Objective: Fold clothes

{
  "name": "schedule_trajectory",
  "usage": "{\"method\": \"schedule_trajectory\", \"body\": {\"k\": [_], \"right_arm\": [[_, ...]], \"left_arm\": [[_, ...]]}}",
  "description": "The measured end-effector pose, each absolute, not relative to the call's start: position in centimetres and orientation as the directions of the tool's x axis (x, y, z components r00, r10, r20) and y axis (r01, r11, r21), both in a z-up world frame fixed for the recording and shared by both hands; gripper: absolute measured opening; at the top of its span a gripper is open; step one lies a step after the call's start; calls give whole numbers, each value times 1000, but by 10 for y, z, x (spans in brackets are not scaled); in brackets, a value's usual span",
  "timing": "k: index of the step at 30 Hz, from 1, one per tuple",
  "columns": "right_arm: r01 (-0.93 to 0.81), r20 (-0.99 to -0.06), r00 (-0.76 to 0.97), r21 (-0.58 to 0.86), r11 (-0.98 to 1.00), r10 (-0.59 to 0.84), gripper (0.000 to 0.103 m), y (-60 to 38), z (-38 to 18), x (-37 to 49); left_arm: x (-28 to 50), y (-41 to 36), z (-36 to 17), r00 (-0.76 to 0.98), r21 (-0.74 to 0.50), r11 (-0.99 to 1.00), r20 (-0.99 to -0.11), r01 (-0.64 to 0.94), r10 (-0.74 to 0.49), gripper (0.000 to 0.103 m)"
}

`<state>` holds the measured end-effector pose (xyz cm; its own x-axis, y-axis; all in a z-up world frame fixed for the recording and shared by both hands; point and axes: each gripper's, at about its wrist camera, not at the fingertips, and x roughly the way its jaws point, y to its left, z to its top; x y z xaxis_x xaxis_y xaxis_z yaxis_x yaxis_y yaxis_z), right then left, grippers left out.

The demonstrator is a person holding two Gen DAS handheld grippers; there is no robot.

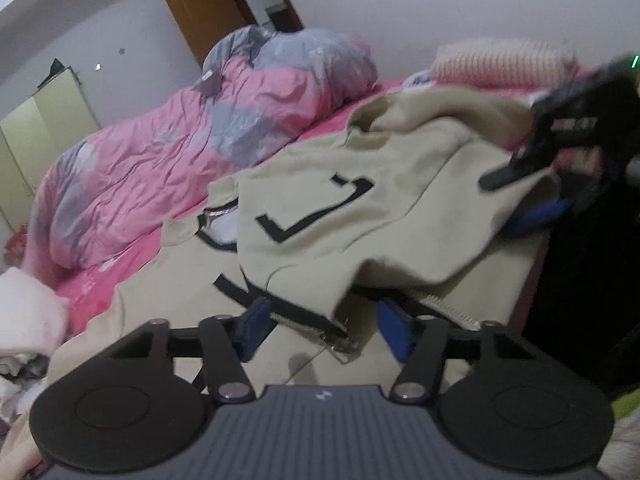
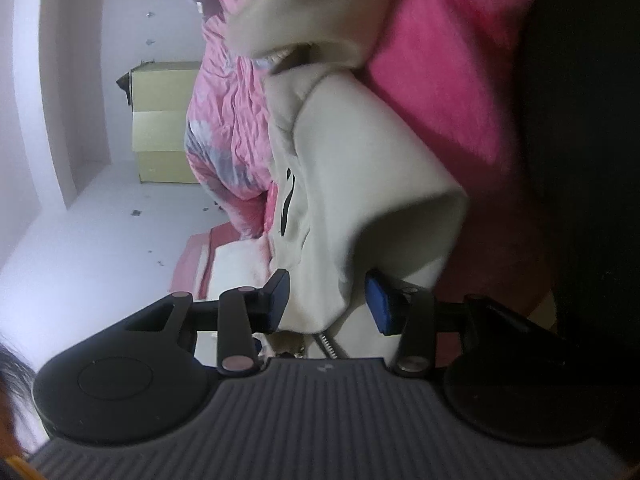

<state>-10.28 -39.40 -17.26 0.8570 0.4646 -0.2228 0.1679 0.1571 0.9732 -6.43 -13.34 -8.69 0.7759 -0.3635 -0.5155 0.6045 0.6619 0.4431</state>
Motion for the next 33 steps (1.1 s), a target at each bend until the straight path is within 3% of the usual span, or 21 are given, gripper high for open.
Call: {"method": "schedule_trajectory", "body": {"k": [2,5,8,10,14,19,28,33], "right_arm": [[166,-238,869,966,197,433,42,-394,-167,-104],[164,-237,890,963,212,389,41,-398,-165,-106],[172,-245,902,959,225,354,32,-402,-166,-106],[184,-260,908,952,245,328,20,-404,-165,-105],[174,-260,922,940,292,286,12,-411,-161,-105],[157,-271,927,909,385,260,4,-417,-151,-105],[169,-273,943,885,434,189,2,-442,-150,-122],[182,-290,942,866,465,172,2,-447,-148,-127]], "left_arm": [[-60,-135,-91,789,452,678,-520,580,-328,41],[-61,-137,-94,815,495,671,-493,551,-305,32],[-68,-143,-100,863,597,631,-418,496,-283,22],[-75,-148,-107,895,681,581,-351,446,-275,22],[-81,-155,-120,898,748,498,-336,438,-285,7],[-87,-150,-115,887,759,468,-331,453,-322,4],[-129,-144,-126,782,820,182,-413,542,-467,3],[-129,-150,-131,745,805,134,-452,577,-492,3]]}}
